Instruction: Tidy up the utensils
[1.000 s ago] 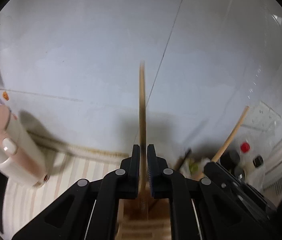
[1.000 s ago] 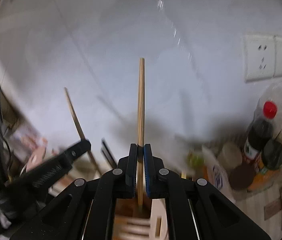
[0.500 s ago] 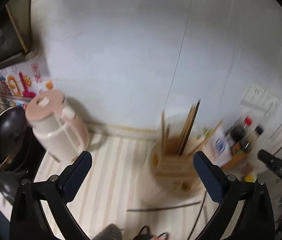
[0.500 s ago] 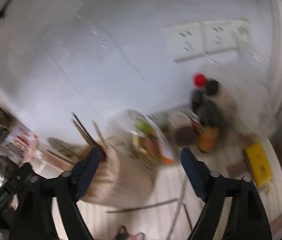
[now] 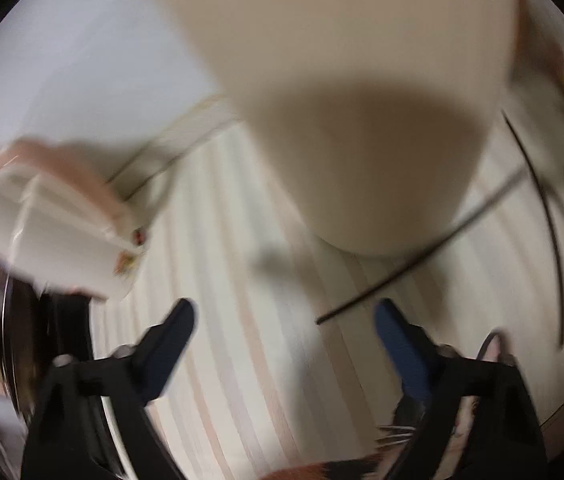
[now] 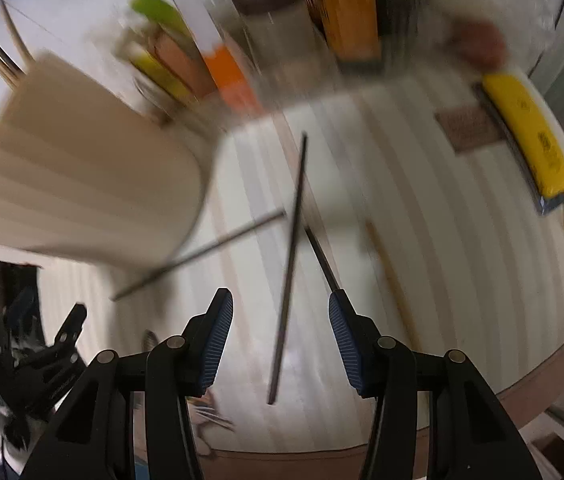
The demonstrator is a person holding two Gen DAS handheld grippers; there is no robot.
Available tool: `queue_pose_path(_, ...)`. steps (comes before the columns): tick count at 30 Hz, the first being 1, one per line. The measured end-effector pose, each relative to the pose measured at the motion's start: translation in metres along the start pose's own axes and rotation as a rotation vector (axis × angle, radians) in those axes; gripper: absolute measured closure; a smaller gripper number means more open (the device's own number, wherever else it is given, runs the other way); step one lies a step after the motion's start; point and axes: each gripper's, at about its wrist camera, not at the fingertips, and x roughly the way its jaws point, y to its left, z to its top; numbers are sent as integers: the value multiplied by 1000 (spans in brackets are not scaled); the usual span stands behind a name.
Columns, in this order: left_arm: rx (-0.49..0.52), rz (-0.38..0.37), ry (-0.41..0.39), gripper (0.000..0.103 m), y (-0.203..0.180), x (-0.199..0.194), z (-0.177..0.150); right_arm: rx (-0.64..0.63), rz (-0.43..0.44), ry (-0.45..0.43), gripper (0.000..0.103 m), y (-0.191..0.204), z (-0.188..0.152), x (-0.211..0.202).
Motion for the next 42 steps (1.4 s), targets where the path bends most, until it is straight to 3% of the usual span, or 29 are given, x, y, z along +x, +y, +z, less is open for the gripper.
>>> queue_pose_path(9, 209, -131, 43, 45, -20, 33, 10, 29, -24, 38, 51, -6, -5, 15)
queue_pose_path(11, 249, -166, 39, 58, -27, 36, 8, 33, -25, 41, 51, -7, -5, 15)
queue_pose_path(13, 265, -193, 16, 63, -29, 34, 8, 34, -35, 45, 51, -7, -6, 15)
queue_pose_path(15, 274, -270, 21, 92, -29, 34, 5, 33, -45, 54, 51, -7, -7, 14)
queue_pose_path(22, 267, -251, 2, 103, -40, 22, -14, 4, -69, 48, 51, 2, -8, 7)
queue_pose_path(28, 182, -237, 32, 103, -51, 5, -55, -19, -69, 40, 51, 12, -8, 3)
queue_pose_path(31, 81, -251, 70, 103, -46, -4, -71, -19, -65, 45, 51, 12, -9, 6)
queue_pose_path(33, -26, -262, 105, 95, -35, -5, -82, -16, -59, 54, 51, 12, -8, 12)
queue_pose_path(36, -228, -248, 162, 94, -15, -1, -91, -35, -84, 54, 51, 19, -6, 26)
queue_pose_path(37, -275, -245, 166, 90, -9, 0, -93, -45, -103, 59, 51, 23, -6, 34)
queue_pose_path(39, -377, -196, 188, 57, 3, 3, -97, -69, -141, 79, 54, 28, -6, 48)
queue_pose_path(40, -412, -166, 201, 47, 6, 5, -98, -90, -168, 95, 61, 31, -7, 56)
queue_pose_path(41, -451, -145, 214, 34, 10, 7, -100, -126, -215, 88, 74, 36, -9, 60)
queue_pose_path(42, -475, -146, 216, 32, 12, 7, -101, -167, -244, 65, 95, 42, -12, 60)
